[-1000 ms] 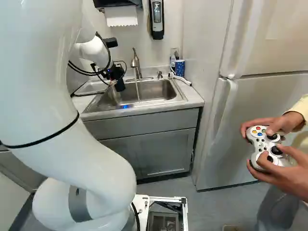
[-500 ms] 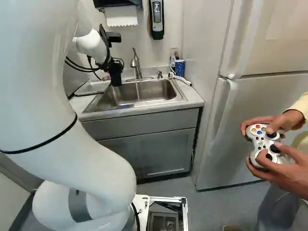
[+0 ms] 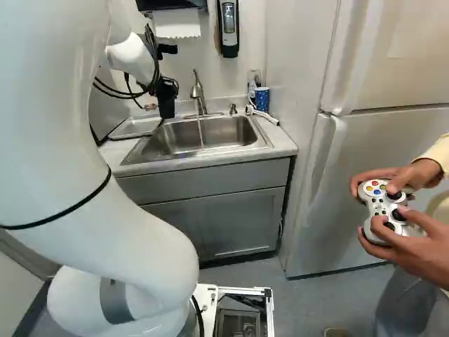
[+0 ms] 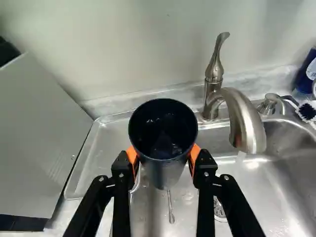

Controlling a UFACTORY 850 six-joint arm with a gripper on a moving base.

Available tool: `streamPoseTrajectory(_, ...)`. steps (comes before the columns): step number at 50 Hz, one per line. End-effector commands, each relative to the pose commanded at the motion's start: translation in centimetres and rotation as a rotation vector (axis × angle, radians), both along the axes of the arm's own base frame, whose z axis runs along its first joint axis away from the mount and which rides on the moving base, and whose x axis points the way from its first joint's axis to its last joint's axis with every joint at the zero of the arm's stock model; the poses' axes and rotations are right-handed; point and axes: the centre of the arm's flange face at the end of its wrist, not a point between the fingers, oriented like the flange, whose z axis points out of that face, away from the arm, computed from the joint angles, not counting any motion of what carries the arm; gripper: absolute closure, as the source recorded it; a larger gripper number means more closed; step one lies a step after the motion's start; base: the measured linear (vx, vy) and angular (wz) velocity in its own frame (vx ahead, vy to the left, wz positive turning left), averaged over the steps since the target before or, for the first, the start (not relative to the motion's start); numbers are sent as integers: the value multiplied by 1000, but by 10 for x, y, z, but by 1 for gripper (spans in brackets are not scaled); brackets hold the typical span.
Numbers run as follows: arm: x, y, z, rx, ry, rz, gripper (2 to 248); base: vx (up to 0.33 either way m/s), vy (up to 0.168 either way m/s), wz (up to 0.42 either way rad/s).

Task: Rinse the cup and place it in the tray

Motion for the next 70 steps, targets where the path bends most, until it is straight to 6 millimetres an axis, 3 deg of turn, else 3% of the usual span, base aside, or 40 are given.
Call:
streamPoseTrajectory(41,-1,3,46,-58,-108,47,129,0,0,0)
streamPoseTrajectory(70,-1,3,46,18,-87,11,129,0,0,0)
